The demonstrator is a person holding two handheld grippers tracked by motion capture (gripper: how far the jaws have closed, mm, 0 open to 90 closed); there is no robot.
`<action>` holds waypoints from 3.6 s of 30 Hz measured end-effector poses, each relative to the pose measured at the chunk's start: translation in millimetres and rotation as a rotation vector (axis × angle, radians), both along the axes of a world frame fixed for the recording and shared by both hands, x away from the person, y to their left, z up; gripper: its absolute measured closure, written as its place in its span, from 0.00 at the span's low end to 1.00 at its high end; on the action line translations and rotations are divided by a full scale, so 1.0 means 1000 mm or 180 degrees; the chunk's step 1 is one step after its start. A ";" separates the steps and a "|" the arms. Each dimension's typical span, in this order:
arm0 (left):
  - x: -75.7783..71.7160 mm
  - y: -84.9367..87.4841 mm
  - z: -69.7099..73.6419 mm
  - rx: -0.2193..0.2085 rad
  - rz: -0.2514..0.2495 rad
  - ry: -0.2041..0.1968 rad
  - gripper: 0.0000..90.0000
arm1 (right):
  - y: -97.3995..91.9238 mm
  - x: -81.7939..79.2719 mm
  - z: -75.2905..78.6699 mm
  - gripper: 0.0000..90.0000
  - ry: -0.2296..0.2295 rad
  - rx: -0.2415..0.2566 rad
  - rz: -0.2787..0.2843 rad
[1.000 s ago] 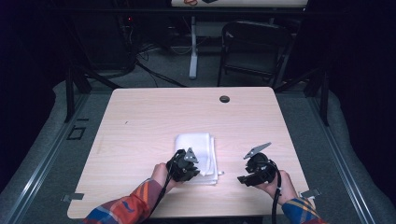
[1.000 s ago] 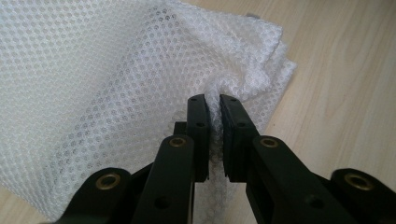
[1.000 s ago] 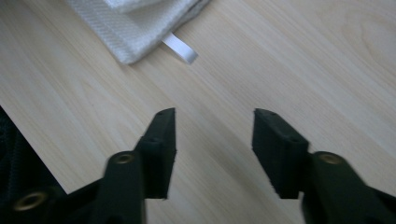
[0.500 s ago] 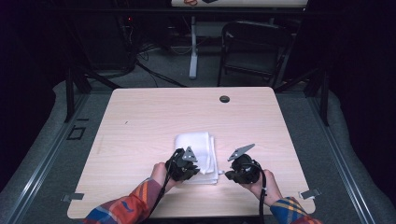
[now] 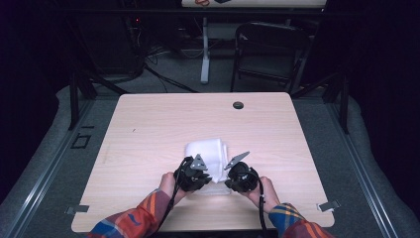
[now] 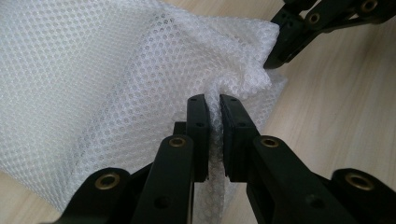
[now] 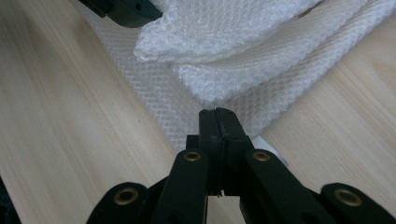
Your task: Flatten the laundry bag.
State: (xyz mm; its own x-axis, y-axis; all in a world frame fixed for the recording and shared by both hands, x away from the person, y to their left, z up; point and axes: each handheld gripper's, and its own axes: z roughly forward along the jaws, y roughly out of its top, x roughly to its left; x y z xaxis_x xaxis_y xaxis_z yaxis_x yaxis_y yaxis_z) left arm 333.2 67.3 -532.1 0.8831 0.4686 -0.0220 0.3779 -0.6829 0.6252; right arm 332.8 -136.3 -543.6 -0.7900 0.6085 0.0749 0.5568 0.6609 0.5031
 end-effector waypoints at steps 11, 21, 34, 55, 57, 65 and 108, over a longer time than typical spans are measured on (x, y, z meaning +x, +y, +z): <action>-0.002 0.004 0.004 -0.0082 0.0099 -0.0039 0.92 | 0.005 0.006 -0.014 1.00 0.0000 -0.0058 0.0073; -0.004 0.007 0.008 -0.0060 0.0161 -0.0098 0.91 | 0.004 0.005 -0.016 1.00 -0.0037 0.0014 0.0102; -0.005 0.015 0.011 -0.0092 0.0267 -0.0190 0.91 | 0.007 0.004 -0.015 1.00 -0.0106 -0.0134 0.0158; -0.004 0.021 0.013 0.0080 0.0401 -0.0341 0.91 | 0.011 0.002 -0.014 1.00 -0.0141 -0.0208 0.0167; -0.004 0.022 0.014 0.0091 0.0419 -0.0349 0.91 | 0.011 0.002 -0.014 1.00 -0.0140 -0.0212 0.0166; -0.002 0.033 0.016 0.0085 0.0500 -0.0354 0.92 | 0.011 0.002 -0.014 1.00 -0.0129 -0.0194 0.0135; -0.001 0.072 0.020 0.0090 0.0749 -0.0282 0.95 | 0.006 0.004 -0.013 1.00 -0.0088 -0.0225 0.0119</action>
State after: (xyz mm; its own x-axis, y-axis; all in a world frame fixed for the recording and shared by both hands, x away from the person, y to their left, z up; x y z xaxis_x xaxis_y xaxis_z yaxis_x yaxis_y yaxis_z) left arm 332.1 139.8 -511.8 0.7476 0.6608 0.0667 0.4731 -0.6003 0.6449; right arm 336.6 -130.4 -556.7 -0.8135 0.5814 0.0106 0.5175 0.7156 0.4692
